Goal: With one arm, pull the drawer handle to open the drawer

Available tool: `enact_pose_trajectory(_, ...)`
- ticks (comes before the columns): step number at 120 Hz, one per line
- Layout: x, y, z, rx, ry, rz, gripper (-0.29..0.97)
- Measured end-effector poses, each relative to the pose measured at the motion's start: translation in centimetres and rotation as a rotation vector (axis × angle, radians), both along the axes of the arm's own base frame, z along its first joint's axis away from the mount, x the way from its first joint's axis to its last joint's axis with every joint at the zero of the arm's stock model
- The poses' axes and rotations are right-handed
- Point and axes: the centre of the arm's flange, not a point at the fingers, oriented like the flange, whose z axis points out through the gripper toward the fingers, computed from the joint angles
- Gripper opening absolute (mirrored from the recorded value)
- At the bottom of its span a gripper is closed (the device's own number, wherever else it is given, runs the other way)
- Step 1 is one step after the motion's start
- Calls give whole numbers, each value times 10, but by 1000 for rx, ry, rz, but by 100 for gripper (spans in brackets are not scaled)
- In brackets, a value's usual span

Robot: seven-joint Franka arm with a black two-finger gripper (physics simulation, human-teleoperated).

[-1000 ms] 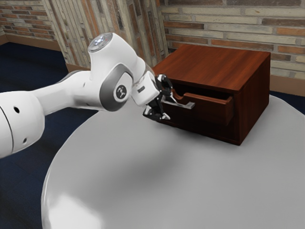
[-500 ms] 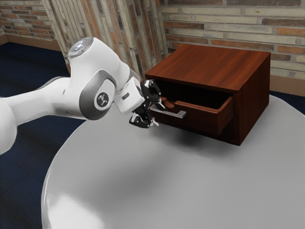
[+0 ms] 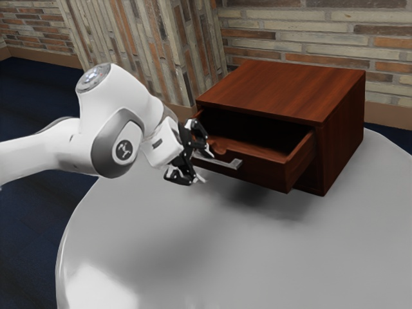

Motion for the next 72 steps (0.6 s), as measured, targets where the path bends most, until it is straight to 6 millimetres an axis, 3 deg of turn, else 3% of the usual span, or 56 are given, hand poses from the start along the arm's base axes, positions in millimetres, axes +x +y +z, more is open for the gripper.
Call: enact_pose_trajectory(72,-58,-1,2,-8,-18,2,36)
